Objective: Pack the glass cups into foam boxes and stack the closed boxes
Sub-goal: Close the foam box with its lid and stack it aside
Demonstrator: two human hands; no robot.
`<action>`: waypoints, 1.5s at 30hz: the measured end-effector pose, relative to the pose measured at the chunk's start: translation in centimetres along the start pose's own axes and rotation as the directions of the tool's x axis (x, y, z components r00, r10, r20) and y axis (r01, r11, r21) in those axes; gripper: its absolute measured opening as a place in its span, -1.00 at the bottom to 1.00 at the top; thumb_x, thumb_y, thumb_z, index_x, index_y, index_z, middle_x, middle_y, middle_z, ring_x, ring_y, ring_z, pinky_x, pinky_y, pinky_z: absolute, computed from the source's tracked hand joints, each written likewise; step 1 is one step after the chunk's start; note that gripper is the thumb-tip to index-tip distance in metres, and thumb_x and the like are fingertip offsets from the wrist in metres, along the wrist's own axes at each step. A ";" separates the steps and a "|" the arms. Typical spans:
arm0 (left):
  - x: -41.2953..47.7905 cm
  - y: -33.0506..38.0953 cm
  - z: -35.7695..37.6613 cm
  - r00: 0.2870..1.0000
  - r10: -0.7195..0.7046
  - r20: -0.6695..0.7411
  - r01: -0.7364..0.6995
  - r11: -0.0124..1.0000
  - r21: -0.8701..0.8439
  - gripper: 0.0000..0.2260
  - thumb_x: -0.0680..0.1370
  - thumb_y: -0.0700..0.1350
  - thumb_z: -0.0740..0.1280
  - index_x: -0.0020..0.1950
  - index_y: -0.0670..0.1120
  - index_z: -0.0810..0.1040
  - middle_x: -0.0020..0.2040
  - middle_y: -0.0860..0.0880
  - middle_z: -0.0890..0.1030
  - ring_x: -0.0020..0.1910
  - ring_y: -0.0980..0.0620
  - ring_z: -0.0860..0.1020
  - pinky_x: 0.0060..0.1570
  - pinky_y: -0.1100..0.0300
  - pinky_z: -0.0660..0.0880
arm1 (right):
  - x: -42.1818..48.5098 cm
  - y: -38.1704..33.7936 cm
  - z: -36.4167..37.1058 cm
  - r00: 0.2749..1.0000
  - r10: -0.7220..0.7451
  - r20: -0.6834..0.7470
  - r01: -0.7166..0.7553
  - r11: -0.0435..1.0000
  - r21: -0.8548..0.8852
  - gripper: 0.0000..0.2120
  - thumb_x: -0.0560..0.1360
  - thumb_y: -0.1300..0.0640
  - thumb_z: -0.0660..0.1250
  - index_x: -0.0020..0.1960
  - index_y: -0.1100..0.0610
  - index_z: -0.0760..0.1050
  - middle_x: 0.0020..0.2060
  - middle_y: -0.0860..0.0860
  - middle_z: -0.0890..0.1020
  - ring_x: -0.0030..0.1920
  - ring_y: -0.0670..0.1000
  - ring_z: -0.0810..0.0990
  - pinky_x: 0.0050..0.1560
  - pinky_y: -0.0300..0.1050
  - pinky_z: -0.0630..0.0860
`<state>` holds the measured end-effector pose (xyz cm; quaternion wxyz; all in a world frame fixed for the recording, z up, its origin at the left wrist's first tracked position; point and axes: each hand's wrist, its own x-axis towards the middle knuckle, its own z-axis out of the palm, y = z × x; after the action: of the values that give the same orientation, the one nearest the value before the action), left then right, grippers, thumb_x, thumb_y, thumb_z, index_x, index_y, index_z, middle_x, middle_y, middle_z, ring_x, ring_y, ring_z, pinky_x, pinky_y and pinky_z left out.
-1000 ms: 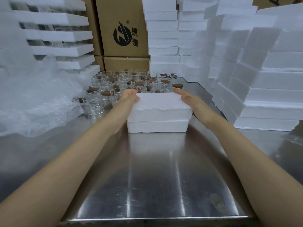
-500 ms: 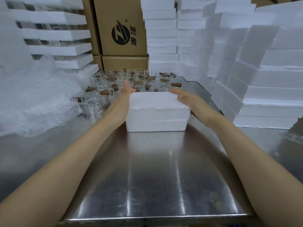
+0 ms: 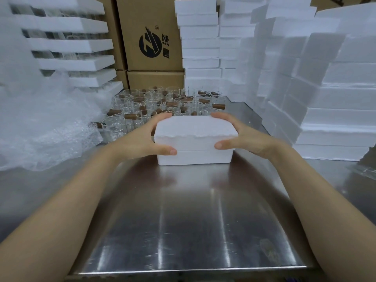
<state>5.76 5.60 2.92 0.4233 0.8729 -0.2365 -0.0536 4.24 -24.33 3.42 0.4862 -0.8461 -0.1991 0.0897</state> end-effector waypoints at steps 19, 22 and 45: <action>-0.1 -0.3 -0.2 0.992 -0.047 0.114 0.049 0.999 -0.010 0.02 0.18 0.08 0.60 0.45 0.33 0.01 0.17 0.45 0.31 0.04 0.57 0.35 -0.06 0.50 0.36 | -0.2 -0.5 0.0 0.998 0.061 0.027 -0.053 0.974 -0.220 -0.12 0.08 -0.21 0.59 0.13 -0.63 0.08 0.40 -0.21 0.19 0.40 -0.03 0.23 0.35 -0.11 0.24; -0.1 -0.3 -0.2 0.993 -0.030 0.114 0.036 0.998 -0.049 -0.01 0.21 0.02 0.59 0.45 0.31 0.05 0.16 0.49 0.26 0.02 0.63 0.33 -0.10 0.56 0.39 | -0.4 -0.7 0.1 0.996 0.080 0.025 -0.072 0.970 -0.233 -0.11 0.12 -0.18 0.60 0.17 -0.59 0.06 0.38 -0.18 0.23 0.38 -0.02 0.26 0.30 -0.14 0.26; 1.2 1.3 7.9 0.990 0.138 -0.017 -0.139 0.989 -0.059 -0.37 0.57 -0.19 0.33 0.56 -0.04 0.09 0.43 0.05 0.31 0.35 0.15 0.35 0.19 0.53 0.31 | -9.8 -0.5 4.7 0.516 0.144 -0.844 -0.685 0.661 -0.306 -0.07 0.29 -0.29 0.43 0.46 -0.07 0.00 0.15 0.15 0.37 0.18 0.26 0.43 -0.08 0.07 0.36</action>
<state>3.99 -1.29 -0.98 0.4535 0.8416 -0.2922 -0.0254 -6.34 -24.55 1.04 0.1814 -0.9297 0.2310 -0.2223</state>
